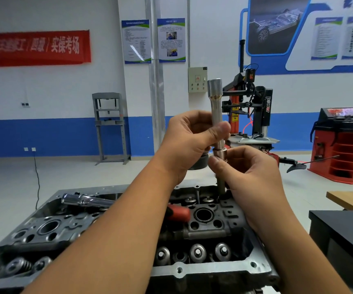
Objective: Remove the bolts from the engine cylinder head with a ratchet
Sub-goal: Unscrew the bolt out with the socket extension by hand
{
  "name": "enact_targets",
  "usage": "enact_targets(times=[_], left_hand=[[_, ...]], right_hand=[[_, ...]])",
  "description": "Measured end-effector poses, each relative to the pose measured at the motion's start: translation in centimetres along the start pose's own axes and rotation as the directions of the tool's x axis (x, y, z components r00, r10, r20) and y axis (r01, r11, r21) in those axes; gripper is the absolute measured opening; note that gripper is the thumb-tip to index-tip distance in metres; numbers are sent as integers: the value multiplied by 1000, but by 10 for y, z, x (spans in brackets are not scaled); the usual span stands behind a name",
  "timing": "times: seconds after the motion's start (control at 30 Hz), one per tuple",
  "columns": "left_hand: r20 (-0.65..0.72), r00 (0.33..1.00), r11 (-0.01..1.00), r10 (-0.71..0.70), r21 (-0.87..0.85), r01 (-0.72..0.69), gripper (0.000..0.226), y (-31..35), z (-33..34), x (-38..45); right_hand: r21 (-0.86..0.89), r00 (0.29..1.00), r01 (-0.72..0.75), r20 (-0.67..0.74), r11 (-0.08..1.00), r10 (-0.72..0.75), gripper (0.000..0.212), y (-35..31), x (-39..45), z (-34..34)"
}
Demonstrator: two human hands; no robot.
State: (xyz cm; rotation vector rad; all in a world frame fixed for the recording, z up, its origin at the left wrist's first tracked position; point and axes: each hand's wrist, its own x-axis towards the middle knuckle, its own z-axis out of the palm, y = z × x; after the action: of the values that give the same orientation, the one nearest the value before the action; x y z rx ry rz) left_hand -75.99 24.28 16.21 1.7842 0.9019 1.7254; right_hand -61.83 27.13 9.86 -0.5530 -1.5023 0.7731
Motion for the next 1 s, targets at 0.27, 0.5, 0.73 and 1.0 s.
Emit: enact_targets(times=[0.27,0.5,0.73,1.0], left_hand=[[75,997,999,-23,-40,26,16,-1,-2,2],[-33,999,1000,-6,-19,5,33,0,-1,1],[136,989,996,-53,-68,62,20,1,0,2],[0,1000,1000,-8,17,8,33,1,0,1]], right_hand=[[-37,997,5,82,999,-2,10,-1,1,1],[-9,1000,3,-5,1000,-3,15,1,1,0],[23,999,-37,27,999,36,11,-2,1,3],[-20,1000,9,-9,1000,-9,12,-1,0,1]])
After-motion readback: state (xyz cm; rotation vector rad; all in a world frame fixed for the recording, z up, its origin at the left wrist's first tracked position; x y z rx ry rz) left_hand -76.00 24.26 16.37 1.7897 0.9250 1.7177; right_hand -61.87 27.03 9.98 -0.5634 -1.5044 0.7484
